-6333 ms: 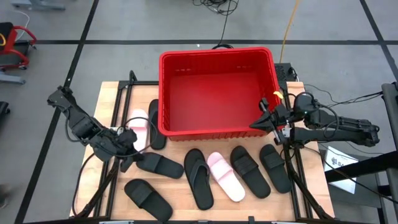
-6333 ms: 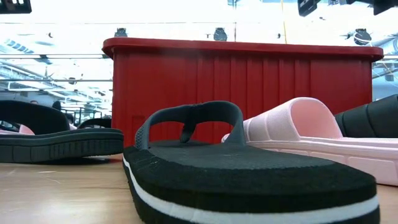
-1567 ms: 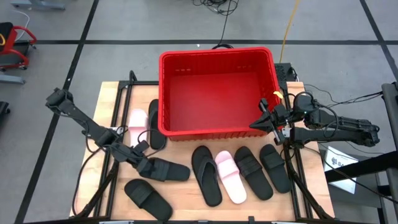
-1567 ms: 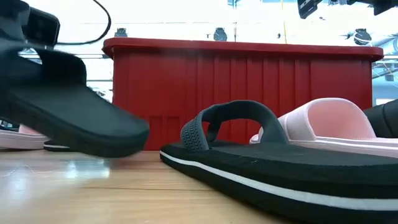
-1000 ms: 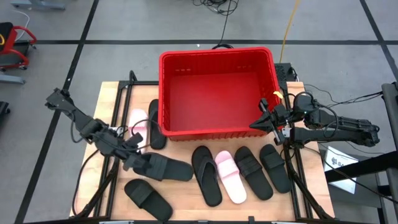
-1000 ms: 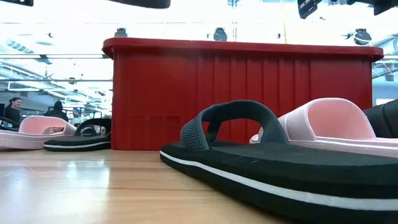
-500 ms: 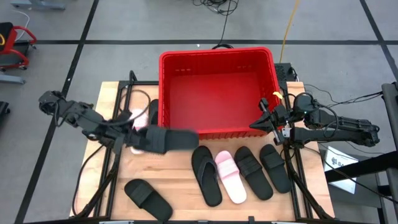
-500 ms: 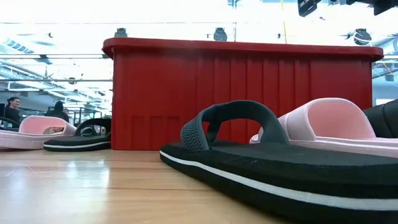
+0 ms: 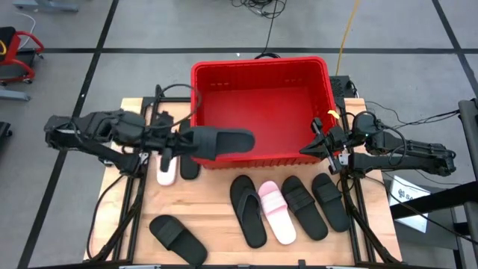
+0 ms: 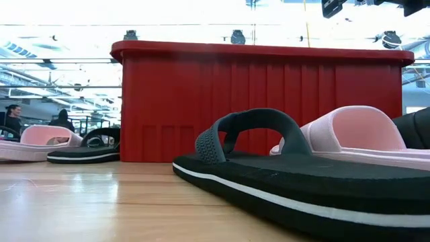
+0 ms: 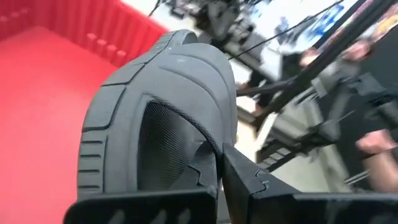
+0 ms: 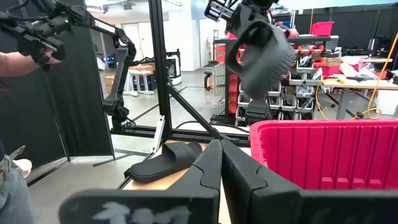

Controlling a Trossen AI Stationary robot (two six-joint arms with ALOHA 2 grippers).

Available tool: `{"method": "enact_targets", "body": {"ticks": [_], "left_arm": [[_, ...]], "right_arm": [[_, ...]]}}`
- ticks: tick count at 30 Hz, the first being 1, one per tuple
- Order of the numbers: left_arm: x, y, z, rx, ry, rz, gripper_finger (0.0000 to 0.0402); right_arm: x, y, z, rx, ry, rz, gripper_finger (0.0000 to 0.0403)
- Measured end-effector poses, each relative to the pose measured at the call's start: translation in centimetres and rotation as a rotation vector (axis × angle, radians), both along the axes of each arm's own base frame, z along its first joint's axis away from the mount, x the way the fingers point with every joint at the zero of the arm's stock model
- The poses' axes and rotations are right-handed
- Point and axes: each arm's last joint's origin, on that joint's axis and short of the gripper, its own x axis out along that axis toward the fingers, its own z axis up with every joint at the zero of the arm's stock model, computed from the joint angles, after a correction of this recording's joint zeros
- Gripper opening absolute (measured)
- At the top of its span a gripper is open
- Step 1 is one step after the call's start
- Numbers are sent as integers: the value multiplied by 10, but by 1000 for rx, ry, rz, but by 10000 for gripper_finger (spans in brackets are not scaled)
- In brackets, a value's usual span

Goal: Pick and place slides into bin
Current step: Put the black slide into the red bin

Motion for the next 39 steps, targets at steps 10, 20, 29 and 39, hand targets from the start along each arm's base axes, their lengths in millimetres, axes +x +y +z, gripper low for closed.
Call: {"method": "enact_targets", "body": {"ticks": [10, 20, 29, 39], "left_arm": [[46, 45, 20, 191, 197, -81, 0], [96, 102, 12, 292, 470, -192, 0], [143, 136, -27, 388, 720, -381, 0], [187, 152, -93, 400, 905, -572, 0]], "right_arm": [[0, 0, 0, -24, -6, -1, 0], [0, 0, -1, -23, -1, -1, 0], [0, 0, -3, -19, 23, -1, 0], [0, 0, -3, -48, 14, -9, 0]]}}
